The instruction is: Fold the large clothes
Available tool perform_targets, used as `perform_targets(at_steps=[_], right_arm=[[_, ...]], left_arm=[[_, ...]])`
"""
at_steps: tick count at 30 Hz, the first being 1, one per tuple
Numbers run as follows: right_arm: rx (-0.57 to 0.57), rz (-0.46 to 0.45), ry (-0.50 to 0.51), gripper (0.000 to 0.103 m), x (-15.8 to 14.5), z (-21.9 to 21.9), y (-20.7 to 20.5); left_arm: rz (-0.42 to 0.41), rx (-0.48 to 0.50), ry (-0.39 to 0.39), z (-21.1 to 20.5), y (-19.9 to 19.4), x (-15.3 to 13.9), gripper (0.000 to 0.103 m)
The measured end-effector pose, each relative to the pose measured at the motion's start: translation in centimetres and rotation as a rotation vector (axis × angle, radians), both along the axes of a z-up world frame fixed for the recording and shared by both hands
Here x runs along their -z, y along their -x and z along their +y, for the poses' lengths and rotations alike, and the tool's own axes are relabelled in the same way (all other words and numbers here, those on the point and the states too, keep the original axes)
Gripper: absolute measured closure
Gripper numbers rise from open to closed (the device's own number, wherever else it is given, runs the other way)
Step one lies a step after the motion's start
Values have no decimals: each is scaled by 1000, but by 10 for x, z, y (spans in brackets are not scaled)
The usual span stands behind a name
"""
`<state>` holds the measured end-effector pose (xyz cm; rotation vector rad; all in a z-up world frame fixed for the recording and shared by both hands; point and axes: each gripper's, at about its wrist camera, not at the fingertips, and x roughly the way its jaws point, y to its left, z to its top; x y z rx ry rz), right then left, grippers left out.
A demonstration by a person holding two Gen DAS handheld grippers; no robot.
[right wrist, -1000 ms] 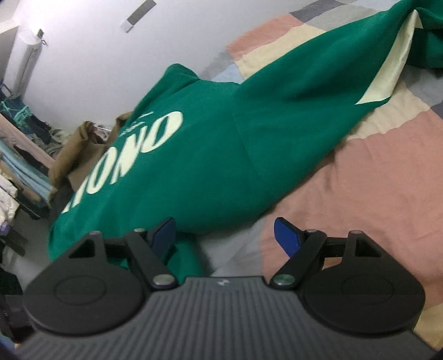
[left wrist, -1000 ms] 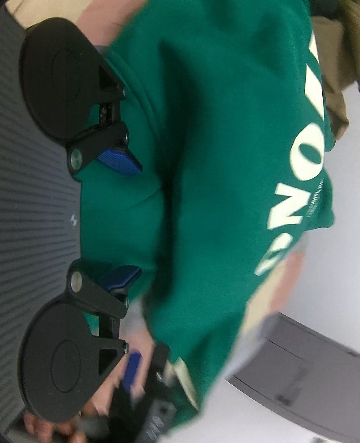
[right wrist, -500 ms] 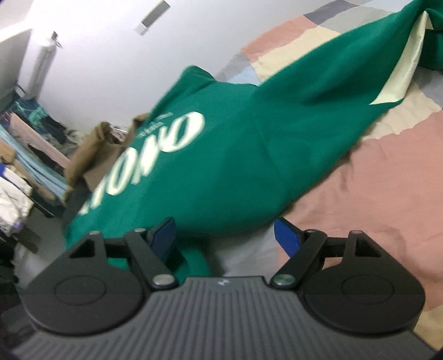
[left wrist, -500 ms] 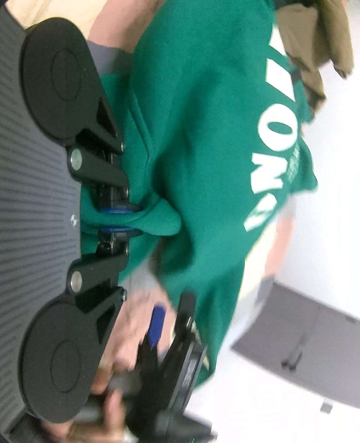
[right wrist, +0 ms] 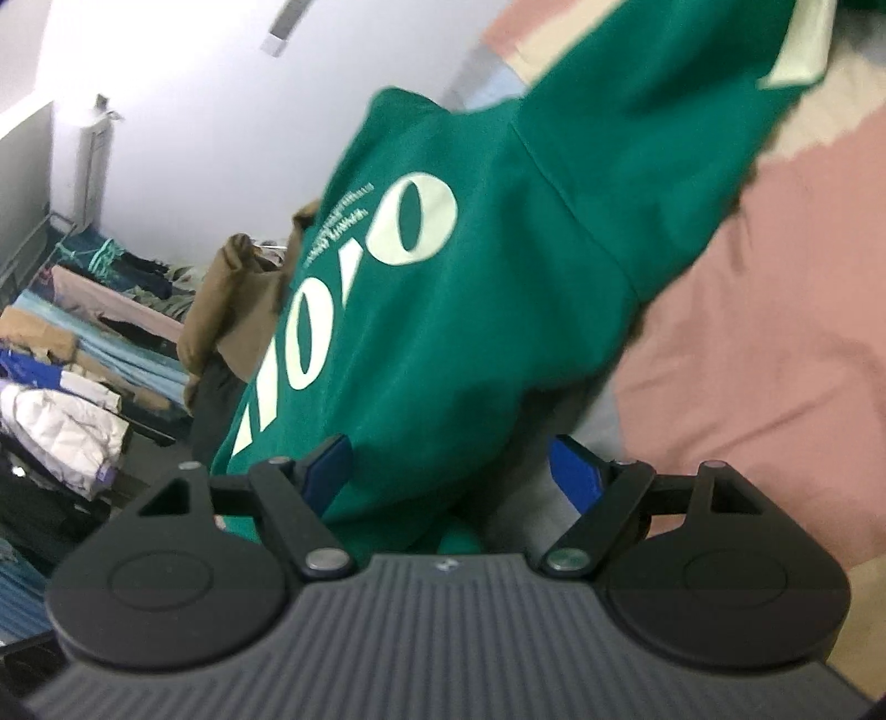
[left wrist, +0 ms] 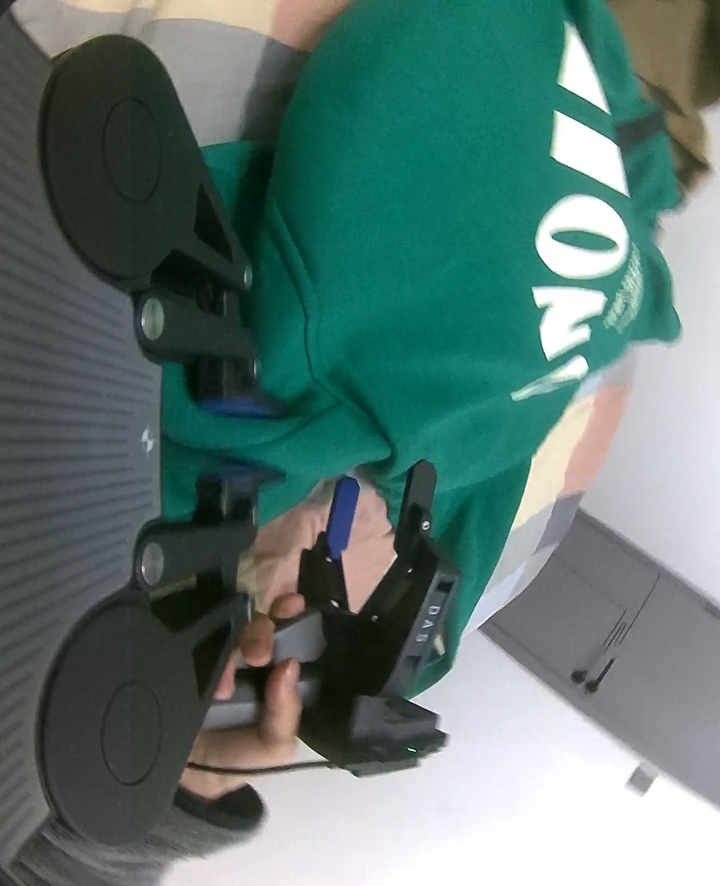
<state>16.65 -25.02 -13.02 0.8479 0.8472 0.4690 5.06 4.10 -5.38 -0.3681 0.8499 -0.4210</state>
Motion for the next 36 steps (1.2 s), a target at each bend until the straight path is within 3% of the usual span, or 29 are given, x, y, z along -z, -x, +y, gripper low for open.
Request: perform_targets(at_steps=[1,3,6,9,11,13,15,20,23,26,29,31,34,36], right_arm=[[-7,12,-11,22,3,3,-3],[-19,25,-34,22,6,9,-12],[-13,28,-32,22,8,17,-24],[6,31,-13,22,13,22,-33],[2,37,-5,22,17,25,-40],[-7,36,13,22,20,29,-46],[-11,23,17,22,22,31,-51],[-10,7,-16,23,27,25,-59],[-7,-14,-29,29,30,21,-63],[-21,-49,-10,42,31,20,-69],[-40,-97,31,65,28,22,-73],[-49,-128,60,81,24,24,-74],[-77,-227,106,87,7,29,-67],[-81,-332,136,88,-9,28,-57]], left_arm=[[12,-25,27,6,-1,0,39],[12,-93,75,21,-2,-3,29],[37,-235,186,59,-3,-1,23],[86,-437,233,98,-2,9,22],[140,-608,259,121,-2,20,20],[201,-701,330,142,-5,34,20],[223,-724,374,152,-11,43,20],[277,-714,337,150,-35,54,20],[303,-681,305,144,-52,65,21],[276,-666,289,143,-65,64,22],[219,-662,309,148,-66,59,41],[199,-640,332,149,-72,65,72],[125,-601,356,146,-66,52,90],[64,-578,385,144,-57,40,94]])
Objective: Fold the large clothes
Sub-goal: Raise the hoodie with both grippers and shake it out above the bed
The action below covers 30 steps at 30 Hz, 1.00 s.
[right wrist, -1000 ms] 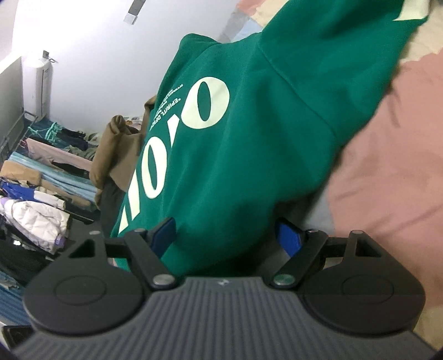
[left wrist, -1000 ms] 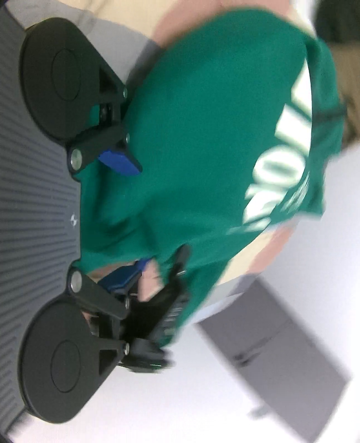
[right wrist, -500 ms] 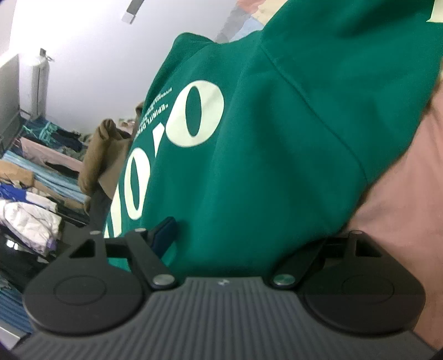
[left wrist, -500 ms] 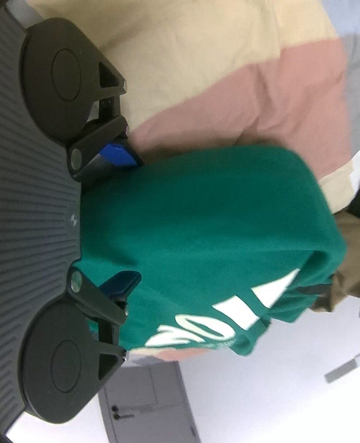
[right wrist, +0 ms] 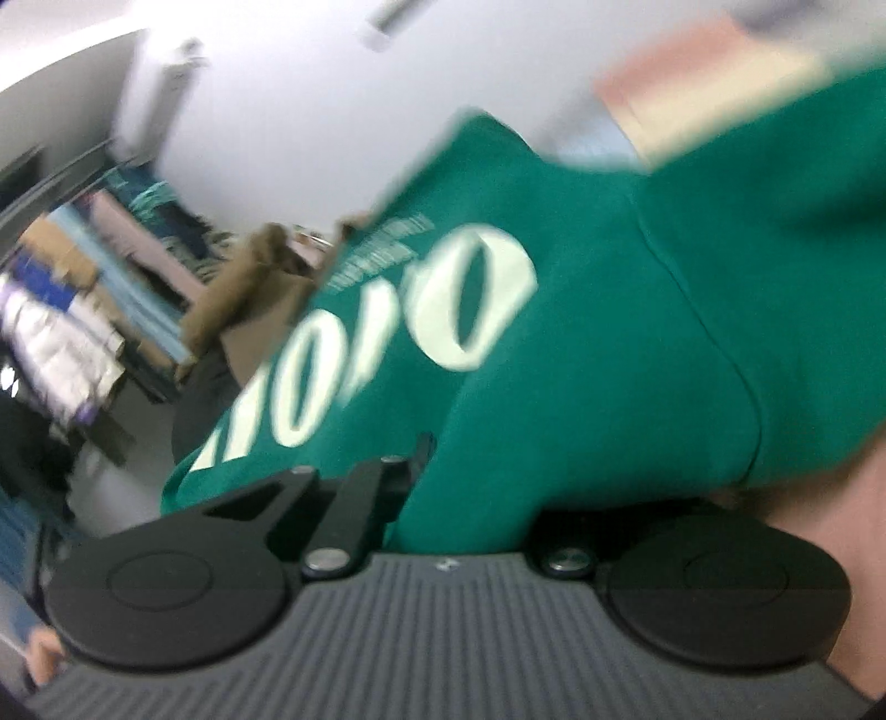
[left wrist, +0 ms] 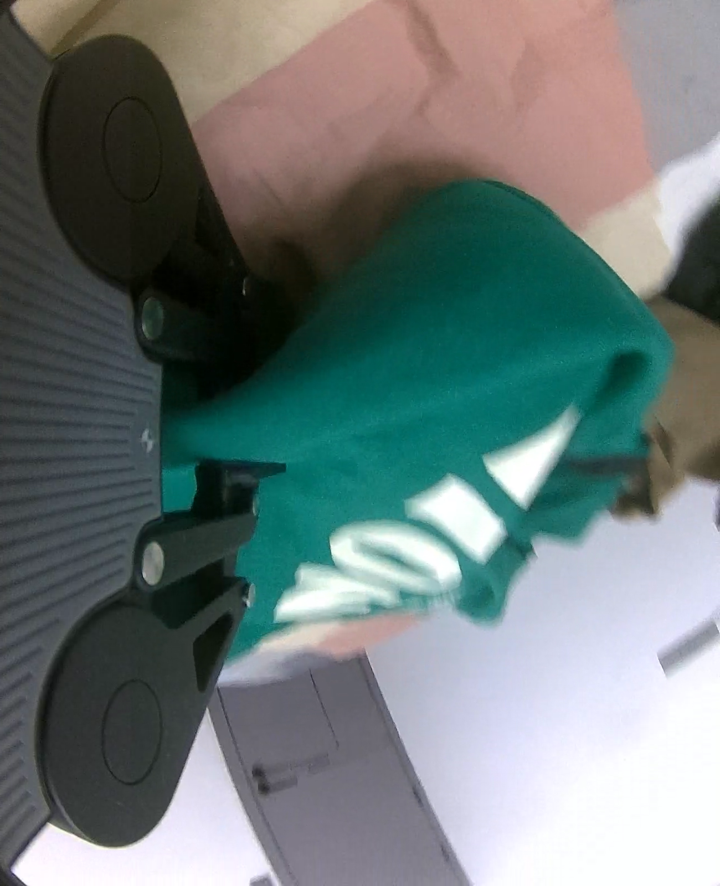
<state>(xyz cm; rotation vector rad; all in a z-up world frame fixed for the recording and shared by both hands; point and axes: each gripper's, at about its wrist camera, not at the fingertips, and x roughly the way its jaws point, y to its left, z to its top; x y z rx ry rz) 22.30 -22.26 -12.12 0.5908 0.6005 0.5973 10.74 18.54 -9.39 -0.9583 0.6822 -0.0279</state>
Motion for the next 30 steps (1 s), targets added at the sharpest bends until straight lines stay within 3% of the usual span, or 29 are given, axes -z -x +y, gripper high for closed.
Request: perform_targets(at_steps=[6,14,21,30], right_arm=[[24,-192,-43,90,-43,-19,36],[46,-390,-64,91,-120,-45,90],[69,-531,-45,91,-217,-68,124],[65,-727,-54,91,-368,-89,151]], left_arm=[[-258,38,-16,-6,44,-49,97],[-440,62,-30,-8,109,-109,97],[-597,84,-111,-26,142,-211,97],[-791,103,-237,-39,156,-382,97]])
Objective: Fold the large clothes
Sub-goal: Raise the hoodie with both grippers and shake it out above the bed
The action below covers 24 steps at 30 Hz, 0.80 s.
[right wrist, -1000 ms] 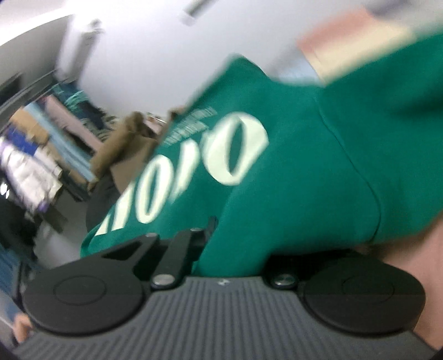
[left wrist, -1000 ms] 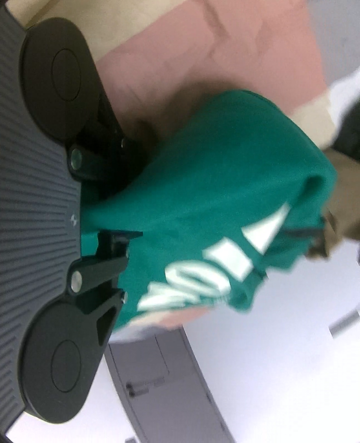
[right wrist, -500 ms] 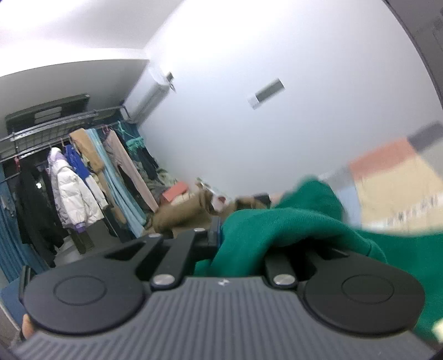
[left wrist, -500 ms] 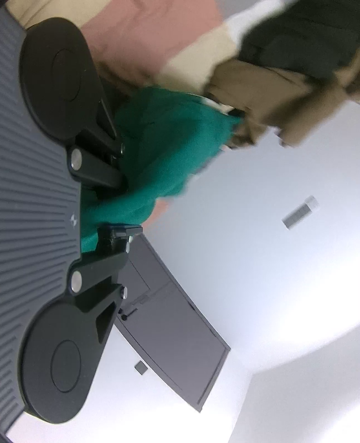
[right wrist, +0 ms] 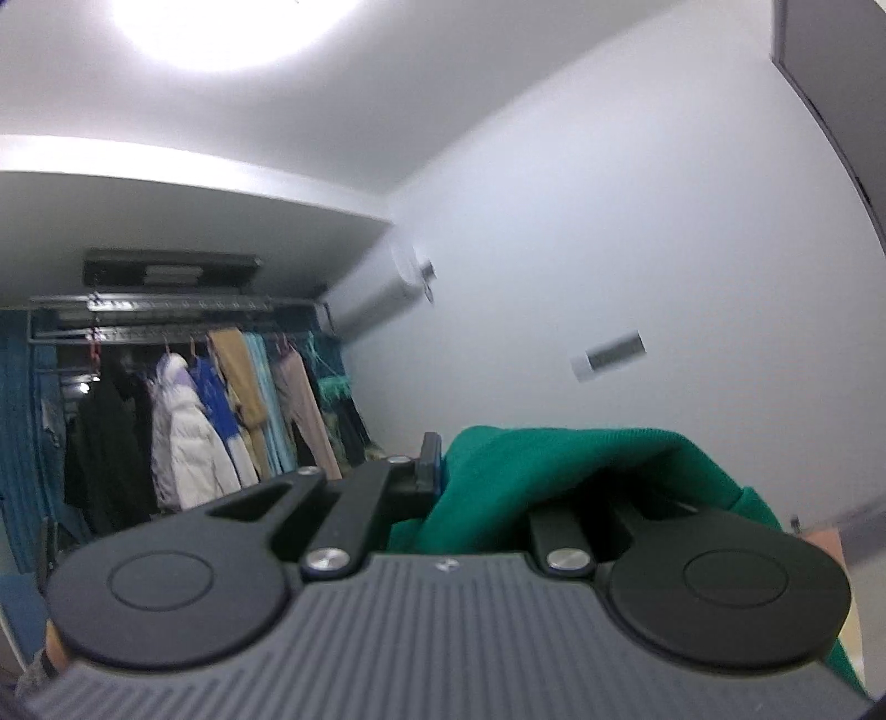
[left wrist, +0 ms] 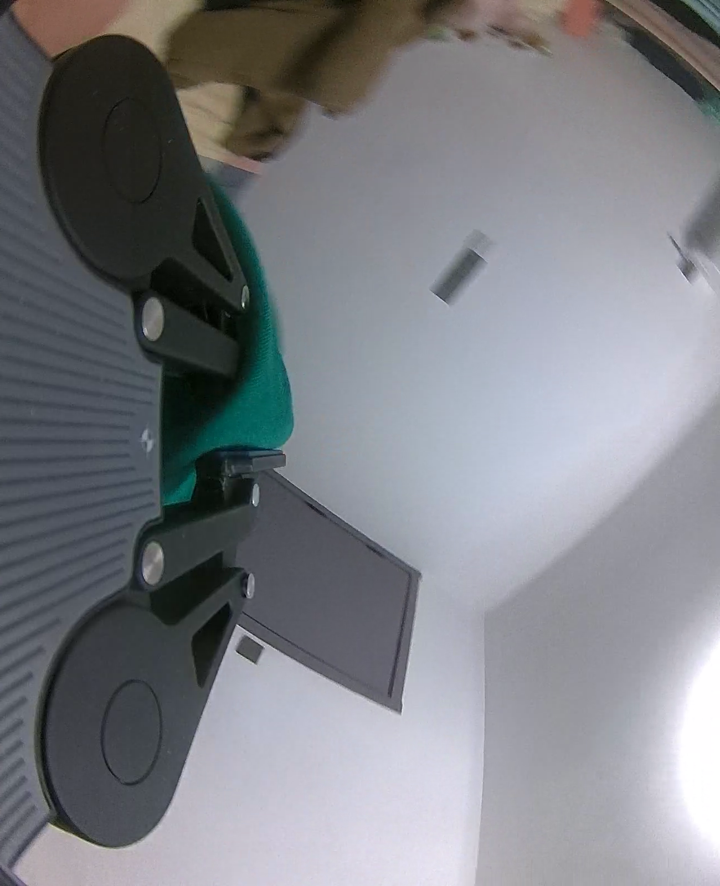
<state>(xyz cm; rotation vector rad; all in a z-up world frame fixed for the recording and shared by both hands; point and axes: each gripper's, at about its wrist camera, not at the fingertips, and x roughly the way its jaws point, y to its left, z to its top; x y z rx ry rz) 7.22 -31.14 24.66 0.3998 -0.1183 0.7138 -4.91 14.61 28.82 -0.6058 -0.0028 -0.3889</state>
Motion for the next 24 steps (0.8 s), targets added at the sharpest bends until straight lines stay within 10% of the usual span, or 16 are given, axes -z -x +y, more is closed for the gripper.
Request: perform_targets(at_steps=[7,12,24], right_arm=[[19,-144,12,90,-100,-6,-4],[99,-129,84,90,-120,6,-41],[238,215,189,90,91,39,-230]], left_arm=[[-91,-15,-84,-14,-3,-103,96],[13,-67,-142,-28,-63,-104,96],[366,-157,-277,-33,-295,120,96]])
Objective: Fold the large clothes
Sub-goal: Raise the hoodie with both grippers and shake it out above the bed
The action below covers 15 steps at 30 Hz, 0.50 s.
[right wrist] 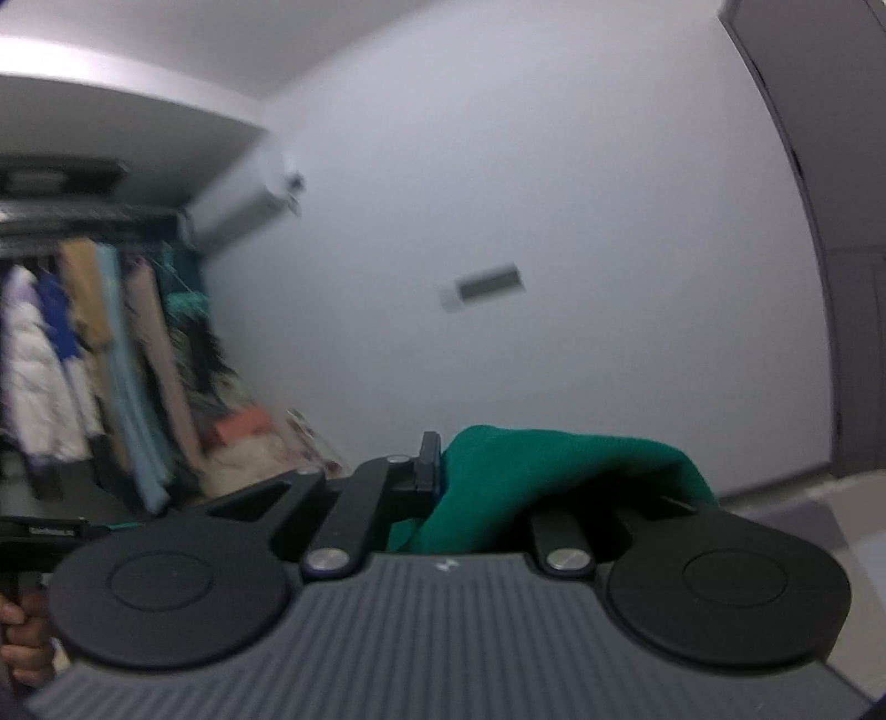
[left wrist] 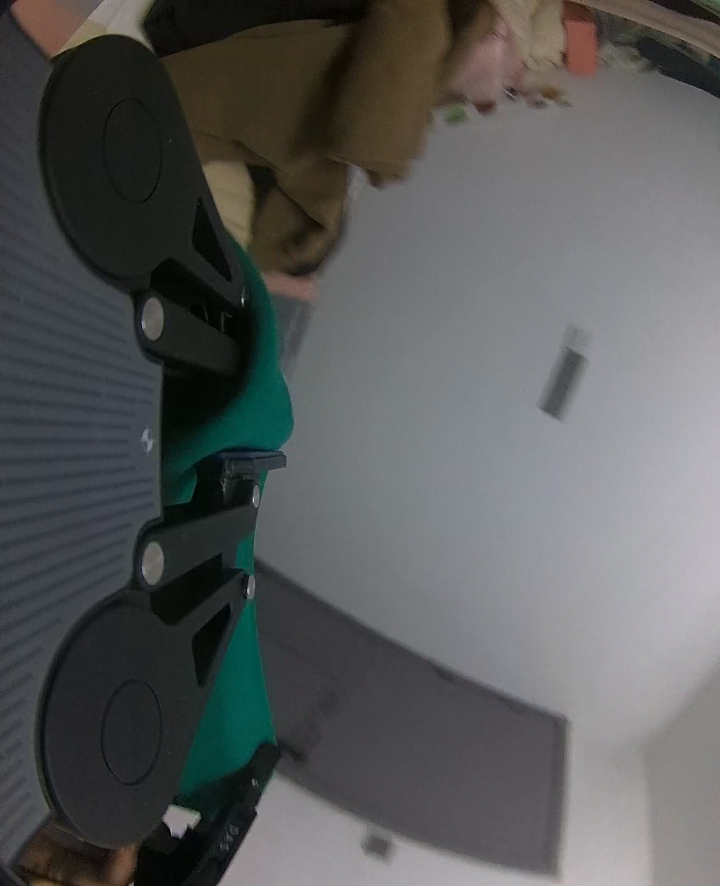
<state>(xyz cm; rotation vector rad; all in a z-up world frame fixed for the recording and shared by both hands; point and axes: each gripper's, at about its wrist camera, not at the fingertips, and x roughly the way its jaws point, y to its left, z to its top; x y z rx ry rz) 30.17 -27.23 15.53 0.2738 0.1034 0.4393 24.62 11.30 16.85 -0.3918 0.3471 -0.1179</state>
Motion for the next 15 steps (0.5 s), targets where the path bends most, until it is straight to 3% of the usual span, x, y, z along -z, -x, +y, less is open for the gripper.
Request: perform_targets(at_steps=[8,12,15], right_arm=[[84,134,50,91,136,45,-145],[87,236,117,90,198,63,-200],[83,287,187,89,239,70,-224]], left_arm=[[145,-51,-61,15,-156,149,96],[222,-53,-98,22,-205,217,92],[275,-58,-87,29,-229,248,91]])
